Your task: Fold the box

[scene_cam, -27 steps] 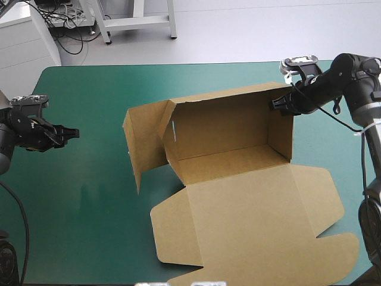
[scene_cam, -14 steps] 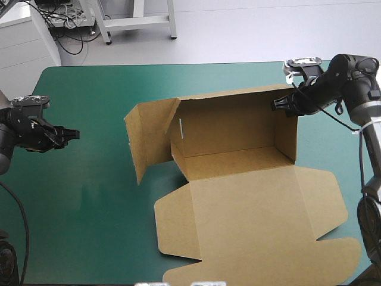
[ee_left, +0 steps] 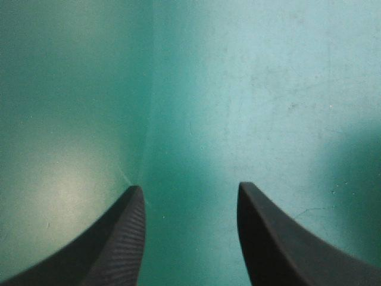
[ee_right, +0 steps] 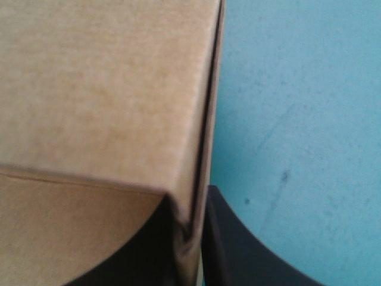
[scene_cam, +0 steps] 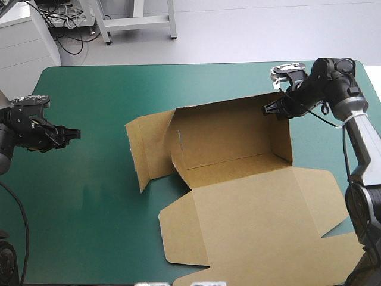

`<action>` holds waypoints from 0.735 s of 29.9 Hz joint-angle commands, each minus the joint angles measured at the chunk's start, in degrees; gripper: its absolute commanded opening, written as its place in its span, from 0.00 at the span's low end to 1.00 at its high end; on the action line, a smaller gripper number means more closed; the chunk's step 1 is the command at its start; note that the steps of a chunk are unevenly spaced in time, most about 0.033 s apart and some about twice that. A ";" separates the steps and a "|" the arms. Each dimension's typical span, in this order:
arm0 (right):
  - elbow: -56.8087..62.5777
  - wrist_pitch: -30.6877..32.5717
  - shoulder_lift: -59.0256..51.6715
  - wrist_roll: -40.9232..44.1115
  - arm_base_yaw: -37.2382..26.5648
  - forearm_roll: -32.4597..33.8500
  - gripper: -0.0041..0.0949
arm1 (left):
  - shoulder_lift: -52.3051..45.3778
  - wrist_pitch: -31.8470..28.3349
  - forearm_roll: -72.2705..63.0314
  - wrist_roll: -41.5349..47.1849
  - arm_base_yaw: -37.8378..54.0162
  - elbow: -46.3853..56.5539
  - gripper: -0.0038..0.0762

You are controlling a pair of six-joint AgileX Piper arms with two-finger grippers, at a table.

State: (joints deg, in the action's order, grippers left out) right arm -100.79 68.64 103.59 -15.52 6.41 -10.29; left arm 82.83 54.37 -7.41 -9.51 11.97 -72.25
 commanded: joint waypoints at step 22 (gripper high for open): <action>-11.49 -7.95 1.48 -1.61 4.83 1.27 0.74 | -2.01 -1.07 -1.02 0.01 0.06 -1.53 0.48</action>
State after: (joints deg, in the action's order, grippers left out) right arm -107.29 60.37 108.39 -16.96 11.26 -9.99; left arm 82.83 54.75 -7.80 -9.65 11.97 -72.25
